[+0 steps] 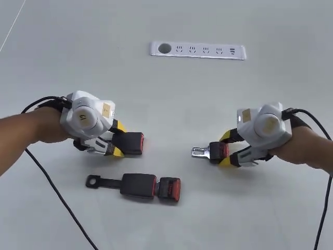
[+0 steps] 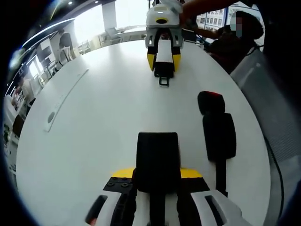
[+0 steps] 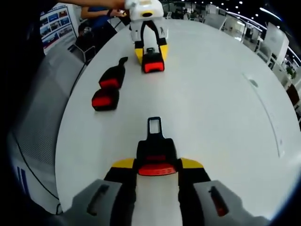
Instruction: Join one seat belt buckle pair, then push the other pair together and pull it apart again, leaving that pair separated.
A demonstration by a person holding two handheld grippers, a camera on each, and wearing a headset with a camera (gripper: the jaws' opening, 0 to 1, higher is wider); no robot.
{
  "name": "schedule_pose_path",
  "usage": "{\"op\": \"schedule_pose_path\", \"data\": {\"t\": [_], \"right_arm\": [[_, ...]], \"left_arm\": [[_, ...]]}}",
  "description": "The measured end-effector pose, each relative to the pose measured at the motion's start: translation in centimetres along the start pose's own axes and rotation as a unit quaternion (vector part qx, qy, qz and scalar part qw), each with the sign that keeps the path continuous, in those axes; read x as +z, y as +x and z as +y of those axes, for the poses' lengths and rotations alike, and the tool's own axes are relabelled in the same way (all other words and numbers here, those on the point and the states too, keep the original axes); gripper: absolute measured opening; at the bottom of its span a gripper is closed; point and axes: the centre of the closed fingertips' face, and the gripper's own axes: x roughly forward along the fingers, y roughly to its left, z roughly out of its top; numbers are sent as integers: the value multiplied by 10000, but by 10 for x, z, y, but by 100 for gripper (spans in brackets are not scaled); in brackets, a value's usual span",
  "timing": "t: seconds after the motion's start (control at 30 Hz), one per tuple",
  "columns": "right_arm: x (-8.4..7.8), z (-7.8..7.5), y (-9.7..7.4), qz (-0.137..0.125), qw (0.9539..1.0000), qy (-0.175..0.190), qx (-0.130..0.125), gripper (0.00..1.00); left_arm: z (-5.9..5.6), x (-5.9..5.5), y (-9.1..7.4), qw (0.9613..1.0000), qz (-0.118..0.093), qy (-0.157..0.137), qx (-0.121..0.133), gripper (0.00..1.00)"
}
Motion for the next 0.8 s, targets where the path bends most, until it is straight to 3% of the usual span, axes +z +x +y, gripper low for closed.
{"op": "schedule_pose_path", "data": {"t": [0.37,0.57,0.8], "right_arm": [[30,-1,16,-292,9995,-98,58,33],[45,-3,22,-497,9987,32,61,33],[58,-3,33,-562,9984,-37,67,33]], "left_arm": [[0,0,0,10000,6,6,-1,33],[0,-1,0,10000,12,17,-3,33],[0,-1,0,10000,20,17,-12,33]]}}
